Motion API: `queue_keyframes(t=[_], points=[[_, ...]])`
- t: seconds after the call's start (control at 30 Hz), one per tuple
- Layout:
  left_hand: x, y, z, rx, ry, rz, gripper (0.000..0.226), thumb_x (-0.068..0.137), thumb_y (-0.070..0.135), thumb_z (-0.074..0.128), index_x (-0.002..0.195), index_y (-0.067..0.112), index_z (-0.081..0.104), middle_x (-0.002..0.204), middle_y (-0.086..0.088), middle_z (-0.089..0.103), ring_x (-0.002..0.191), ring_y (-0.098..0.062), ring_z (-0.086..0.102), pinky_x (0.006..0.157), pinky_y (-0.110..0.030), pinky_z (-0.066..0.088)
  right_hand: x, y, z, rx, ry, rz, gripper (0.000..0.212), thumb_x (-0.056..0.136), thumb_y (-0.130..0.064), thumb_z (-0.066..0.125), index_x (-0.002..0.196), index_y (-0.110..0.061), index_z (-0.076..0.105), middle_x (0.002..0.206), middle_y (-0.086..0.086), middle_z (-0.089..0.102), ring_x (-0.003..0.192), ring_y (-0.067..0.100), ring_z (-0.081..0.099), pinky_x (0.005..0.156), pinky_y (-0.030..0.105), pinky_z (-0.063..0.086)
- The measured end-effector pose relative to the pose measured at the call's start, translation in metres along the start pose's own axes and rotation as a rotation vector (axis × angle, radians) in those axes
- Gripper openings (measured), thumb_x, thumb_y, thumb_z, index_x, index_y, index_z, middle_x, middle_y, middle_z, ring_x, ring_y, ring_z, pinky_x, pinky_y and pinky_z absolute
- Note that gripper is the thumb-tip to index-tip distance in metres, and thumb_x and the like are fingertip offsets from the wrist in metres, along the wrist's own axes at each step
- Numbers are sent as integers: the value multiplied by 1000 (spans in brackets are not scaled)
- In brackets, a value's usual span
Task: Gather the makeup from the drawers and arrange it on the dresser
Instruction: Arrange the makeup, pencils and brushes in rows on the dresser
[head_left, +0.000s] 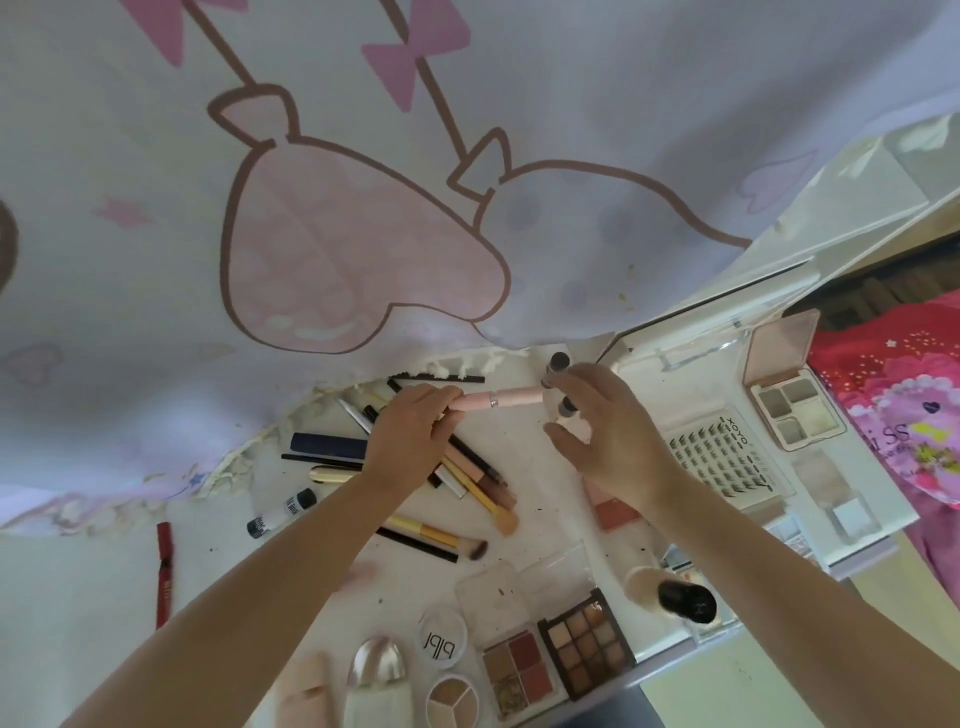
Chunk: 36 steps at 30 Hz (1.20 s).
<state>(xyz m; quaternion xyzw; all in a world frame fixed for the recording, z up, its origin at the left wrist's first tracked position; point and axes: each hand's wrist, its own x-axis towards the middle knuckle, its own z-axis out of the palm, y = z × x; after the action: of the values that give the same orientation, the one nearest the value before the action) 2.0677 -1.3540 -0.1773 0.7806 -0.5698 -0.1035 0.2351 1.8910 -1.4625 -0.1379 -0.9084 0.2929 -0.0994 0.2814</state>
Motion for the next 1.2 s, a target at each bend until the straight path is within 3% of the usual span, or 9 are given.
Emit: queue_keyframes(t=[0.07,0.2,0.3,0.4,0.53,0.67,0.97,1.07,1.2], points=[[-4,-2,-9,21,17,67,27,76,21,55,84,1,71,67,-6,68,56,-22,64,53,-23,52,11,-9,3,21,-30,-12,43,76,-25,53,110,1,61,99,22,62,79,32,62,73,29,49],[-8,1,-22,-12,73,99,26,77,20,54,85,1,70,68,-7,67,58,-22,63,56,-24,52,25,-23,-4,143,-23,0,18,81,-5,60,94,3,68,76,17,65,72,32,60,71,35,49],[-4,7,-23,-86,-84,-56,20,88,15,56,100,4,66,76,-5,65,68,-18,57,64,-22,46,28,-19,-9,136,-26,47,14,81,0,61,93,2,69,74,11,62,76,32,59,74,34,47],[10,10,-3,-69,-259,-123,20,94,19,47,106,8,59,74,6,49,67,-9,42,60,-16,29,32,-10,-8,43,-103,57,13,81,0,60,91,3,68,79,22,65,77,33,59,73,37,48],[34,19,22,-80,-393,-142,20,94,15,44,104,5,59,83,-5,52,77,-16,47,62,-18,31,41,0,-4,-154,-211,88,21,84,-10,49,90,0,67,85,17,64,82,27,55,66,26,35],[53,22,38,-68,-371,-157,25,94,20,48,113,10,60,109,-9,58,100,-22,54,73,-22,35,53,-4,-4,-341,-250,159,24,89,-10,43,101,-2,63,100,14,59,94,27,56,75,30,42],[43,2,32,-71,-446,-260,28,90,15,50,115,3,56,117,-10,52,112,-25,51,87,-31,43,72,-17,10,-511,-357,213,20,90,-10,42,96,-4,60,106,11,61,102,26,57,77,27,41],[26,-8,20,-56,-420,-290,35,93,17,45,126,7,50,127,-8,48,120,-23,44,94,-32,42,75,-20,13,-524,-366,243,22,89,-12,44,103,-6,60,111,9,62,106,26,56,82,29,43],[7,-16,5,7,-357,-259,33,96,18,40,125,8,51,125,-7,48,116,-21,44,90,-30,41,74,-30,8,-499,-345,223,29,89,-18,49,117,-14,54,118,-3,61,111,21,55,83,28,42]])
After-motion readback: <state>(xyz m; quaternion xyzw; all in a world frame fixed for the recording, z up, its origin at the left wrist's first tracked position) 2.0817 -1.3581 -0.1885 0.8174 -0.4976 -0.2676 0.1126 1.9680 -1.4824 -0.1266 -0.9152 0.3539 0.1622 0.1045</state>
